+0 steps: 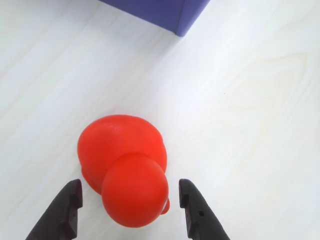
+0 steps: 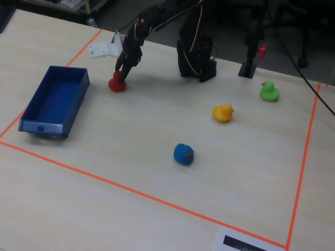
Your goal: Grasp red duck and put it into box.
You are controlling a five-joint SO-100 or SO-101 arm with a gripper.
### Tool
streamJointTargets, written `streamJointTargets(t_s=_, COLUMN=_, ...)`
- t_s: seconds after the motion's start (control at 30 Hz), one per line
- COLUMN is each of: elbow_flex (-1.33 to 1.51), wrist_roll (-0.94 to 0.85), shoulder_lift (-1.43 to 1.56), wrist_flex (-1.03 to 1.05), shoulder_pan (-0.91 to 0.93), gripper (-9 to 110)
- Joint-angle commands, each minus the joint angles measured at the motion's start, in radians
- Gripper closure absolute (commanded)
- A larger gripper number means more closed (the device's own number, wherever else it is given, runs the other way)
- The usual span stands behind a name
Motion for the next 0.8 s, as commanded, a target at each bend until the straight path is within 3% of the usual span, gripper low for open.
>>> streamJointTargets(t_s=0.0, elbow_flex=-0.009, wrist_roll=0.005, shoulder_lift=0.044, wrist_flex=0.006, shoulder_pan=0.005, gripper=76)
streamJointTargets(t_s=0.77, elbow_flex=-0.071, wrist_roll=0.026, shoulder_lift=-0.046, wrist_flex=0.003, shoulder_pan=-0.012, gripper=81)
